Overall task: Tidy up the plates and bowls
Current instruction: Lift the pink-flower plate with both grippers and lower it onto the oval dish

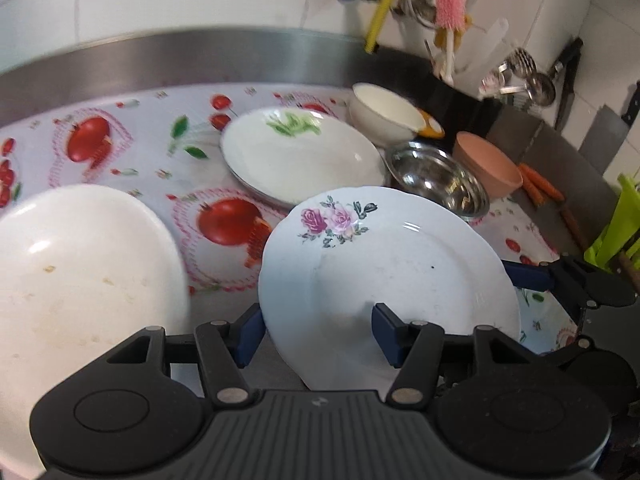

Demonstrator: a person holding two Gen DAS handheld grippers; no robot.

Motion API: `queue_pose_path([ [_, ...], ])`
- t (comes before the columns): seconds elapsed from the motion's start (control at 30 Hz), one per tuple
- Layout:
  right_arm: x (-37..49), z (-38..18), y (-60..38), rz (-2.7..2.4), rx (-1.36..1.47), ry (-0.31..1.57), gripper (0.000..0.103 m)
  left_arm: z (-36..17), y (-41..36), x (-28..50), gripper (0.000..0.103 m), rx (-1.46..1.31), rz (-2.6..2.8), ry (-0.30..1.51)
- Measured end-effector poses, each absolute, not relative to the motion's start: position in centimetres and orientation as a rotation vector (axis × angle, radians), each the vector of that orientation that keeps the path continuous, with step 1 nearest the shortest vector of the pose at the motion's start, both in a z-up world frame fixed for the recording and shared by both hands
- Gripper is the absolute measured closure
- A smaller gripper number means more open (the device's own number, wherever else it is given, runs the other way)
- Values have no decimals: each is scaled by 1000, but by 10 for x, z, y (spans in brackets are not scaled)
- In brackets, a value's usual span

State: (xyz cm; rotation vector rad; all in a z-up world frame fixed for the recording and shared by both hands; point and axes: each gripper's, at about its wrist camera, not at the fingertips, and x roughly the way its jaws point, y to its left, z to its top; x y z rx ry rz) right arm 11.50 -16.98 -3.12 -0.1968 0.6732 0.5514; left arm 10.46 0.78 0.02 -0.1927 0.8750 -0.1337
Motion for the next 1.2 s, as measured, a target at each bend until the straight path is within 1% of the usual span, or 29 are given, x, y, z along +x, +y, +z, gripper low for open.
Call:
queue_pose_path([
  [0.23,117,-11,-127,636,-218,614,96,24,52,87,0,-224,-45,811],
  [0.47,123,-7,-71,738,-232,600,96,32,104,71,0,-253,68,784],
  [0.8,120,-22,4,844,-280,631,96,11,169,56,0,-337,180,812],
  [1.2,121,-41,38,861,-343,671,96,-18,201,58,0,-402,200,860],
])
